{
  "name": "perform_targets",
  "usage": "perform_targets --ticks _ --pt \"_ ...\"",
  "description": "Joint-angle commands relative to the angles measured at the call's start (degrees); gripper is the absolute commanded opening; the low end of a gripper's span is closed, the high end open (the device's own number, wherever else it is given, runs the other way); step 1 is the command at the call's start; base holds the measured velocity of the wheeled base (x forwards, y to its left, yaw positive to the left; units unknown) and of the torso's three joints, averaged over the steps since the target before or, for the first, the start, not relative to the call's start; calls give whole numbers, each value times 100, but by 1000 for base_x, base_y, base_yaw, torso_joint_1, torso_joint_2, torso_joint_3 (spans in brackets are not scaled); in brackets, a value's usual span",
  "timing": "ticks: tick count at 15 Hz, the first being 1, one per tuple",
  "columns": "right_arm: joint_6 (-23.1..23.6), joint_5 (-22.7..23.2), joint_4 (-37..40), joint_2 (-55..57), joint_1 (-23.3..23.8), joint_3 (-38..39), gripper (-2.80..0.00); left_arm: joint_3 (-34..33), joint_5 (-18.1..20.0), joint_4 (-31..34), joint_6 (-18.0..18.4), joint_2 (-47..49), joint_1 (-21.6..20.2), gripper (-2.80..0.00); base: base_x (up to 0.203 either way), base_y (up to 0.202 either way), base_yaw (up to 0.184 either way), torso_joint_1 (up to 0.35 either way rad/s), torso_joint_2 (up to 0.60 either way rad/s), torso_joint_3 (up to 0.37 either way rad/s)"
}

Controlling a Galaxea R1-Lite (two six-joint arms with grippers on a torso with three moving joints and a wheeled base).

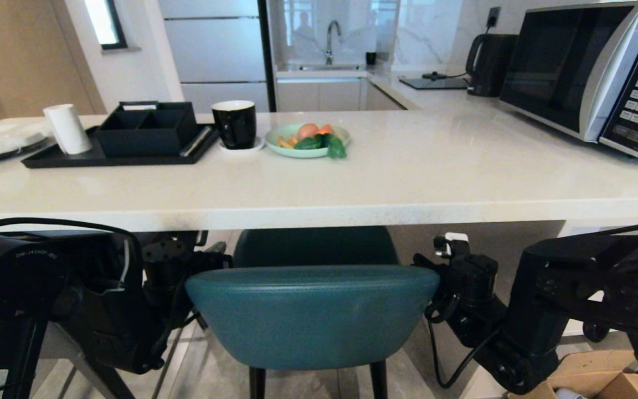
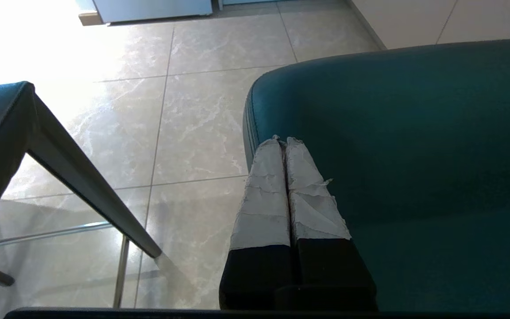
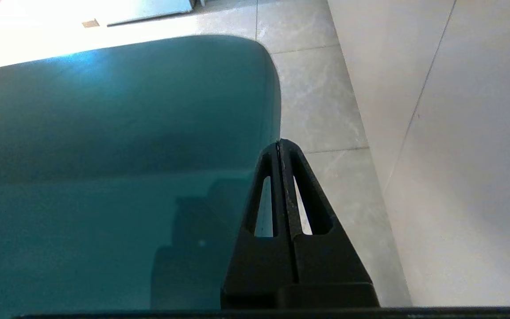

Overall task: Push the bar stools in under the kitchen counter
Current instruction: Pull the blue chair out from under the dining table

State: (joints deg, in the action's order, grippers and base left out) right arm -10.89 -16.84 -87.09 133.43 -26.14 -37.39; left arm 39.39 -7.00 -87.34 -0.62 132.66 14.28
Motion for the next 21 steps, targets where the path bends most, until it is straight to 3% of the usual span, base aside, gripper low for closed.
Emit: perform_targets --ticks 1,8,13,21 --pt "-1 14 -56 -265 -104 372 -280 -47 -12 -32 1 66 25 -280 0 0 0 0 0 0" --pt "8 -106 -57 -283 -243 413 -280 -461 -43 -32 1 -163 166 -280 0 0 0 0 0 0" --pt "7 -109 -57 -221 -243 381 -280 -520 -416 -32 1 -228 570 -280 0 0 0 0 0 0" --pt "-1 -121 -57 -239 -238 381 -280 -511 -449 -32 9 -232 620 -280 -170 0 -4 -1 5 4"
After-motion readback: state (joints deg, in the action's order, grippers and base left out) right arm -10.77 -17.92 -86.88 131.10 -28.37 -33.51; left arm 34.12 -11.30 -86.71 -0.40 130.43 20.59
